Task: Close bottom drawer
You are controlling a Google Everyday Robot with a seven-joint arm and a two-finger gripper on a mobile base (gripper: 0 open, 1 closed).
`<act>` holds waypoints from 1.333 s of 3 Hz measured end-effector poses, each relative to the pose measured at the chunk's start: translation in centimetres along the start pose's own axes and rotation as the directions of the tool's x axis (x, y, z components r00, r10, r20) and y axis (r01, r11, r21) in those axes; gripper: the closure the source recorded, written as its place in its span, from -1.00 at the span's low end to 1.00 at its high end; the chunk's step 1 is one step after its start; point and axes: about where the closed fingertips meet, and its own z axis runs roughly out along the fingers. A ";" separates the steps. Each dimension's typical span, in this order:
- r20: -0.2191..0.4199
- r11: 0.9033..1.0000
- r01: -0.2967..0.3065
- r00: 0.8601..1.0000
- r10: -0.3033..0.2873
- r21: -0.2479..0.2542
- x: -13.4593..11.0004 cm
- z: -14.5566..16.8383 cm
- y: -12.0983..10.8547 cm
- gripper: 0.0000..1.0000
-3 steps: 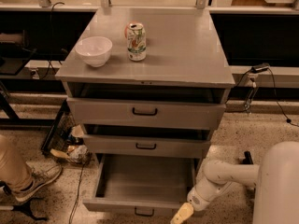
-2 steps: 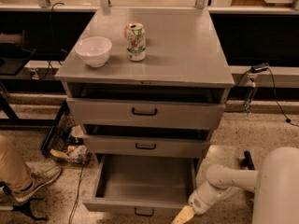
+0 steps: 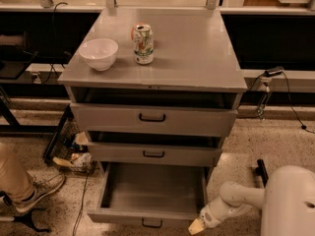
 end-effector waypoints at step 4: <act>0.125 0.998 -0.008 0.992 0.000 0.062 -2.3 1.9 -3.7 1.00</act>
Offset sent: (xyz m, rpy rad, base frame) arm 0.0952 0.0017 -0.0698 0.0241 -0.3126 -0.1755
